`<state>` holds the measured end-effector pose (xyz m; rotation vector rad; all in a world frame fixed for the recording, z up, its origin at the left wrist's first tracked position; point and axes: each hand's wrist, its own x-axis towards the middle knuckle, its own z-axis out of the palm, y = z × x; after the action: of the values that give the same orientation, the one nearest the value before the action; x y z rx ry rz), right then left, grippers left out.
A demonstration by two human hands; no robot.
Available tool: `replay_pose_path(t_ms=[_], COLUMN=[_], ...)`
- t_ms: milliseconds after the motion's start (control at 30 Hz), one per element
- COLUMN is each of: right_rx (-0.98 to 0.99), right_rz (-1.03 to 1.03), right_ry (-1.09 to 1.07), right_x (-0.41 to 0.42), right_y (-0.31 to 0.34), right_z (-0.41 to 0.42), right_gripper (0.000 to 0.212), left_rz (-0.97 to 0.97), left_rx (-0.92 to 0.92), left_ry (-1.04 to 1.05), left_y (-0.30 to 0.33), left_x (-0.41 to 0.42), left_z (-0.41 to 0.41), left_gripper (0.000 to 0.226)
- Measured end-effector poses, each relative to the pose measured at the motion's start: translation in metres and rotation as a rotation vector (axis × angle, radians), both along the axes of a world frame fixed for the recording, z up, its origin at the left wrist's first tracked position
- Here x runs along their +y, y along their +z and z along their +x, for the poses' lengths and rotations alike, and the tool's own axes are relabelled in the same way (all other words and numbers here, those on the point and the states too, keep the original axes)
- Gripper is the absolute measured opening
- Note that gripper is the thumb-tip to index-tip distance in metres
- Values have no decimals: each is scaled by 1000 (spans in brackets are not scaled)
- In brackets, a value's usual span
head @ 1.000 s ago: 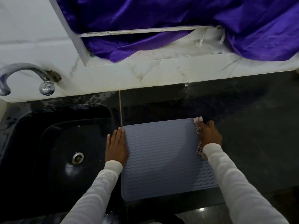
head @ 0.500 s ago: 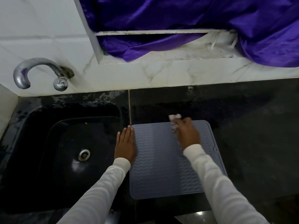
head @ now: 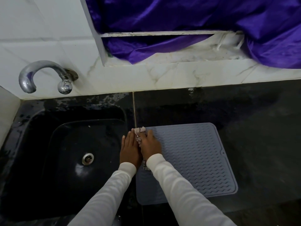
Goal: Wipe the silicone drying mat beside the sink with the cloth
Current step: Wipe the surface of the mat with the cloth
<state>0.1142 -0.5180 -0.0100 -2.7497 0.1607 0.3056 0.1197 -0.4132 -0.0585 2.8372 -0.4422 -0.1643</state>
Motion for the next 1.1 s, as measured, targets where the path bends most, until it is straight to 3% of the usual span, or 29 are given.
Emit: replay_pose_path(t_ms=[167, 333, 500, 733, 867, 967, 1100], right_rx=[-33, -32, -50, -45, -67, -73, -37], right_rz=[-9, 57, -52, -49, -90, -179, -192], right_ry=[24, -42, -87, -305, -319, -347, -403], right_x=[-16, -64, -125, -211, -255, -287, -305], right_y=[-7, -6, -19, -9, -7, -11, -5], right_z=[1, -2, -17, -28, -37, -37, -43], right_gripper=[49, 46, 54, 43, 34, 43, 31], left_rz=[67, 100, 57, 65, 69, 89, 88], left_rx=[13, 21, -1, -46, -45, -25, -18], left_ry=[26, 25, 38, 71, 84, 96, 89], left_y=[1, -1, -2, -3, -2, -4, -2], left_x=[-3, -2, -4, -7, -10, -9, -9], left_z=[1, -1, -2, -2, -4, -4, -5], left_gripper=[67, 76, 63, 62, 63, 62, 63])
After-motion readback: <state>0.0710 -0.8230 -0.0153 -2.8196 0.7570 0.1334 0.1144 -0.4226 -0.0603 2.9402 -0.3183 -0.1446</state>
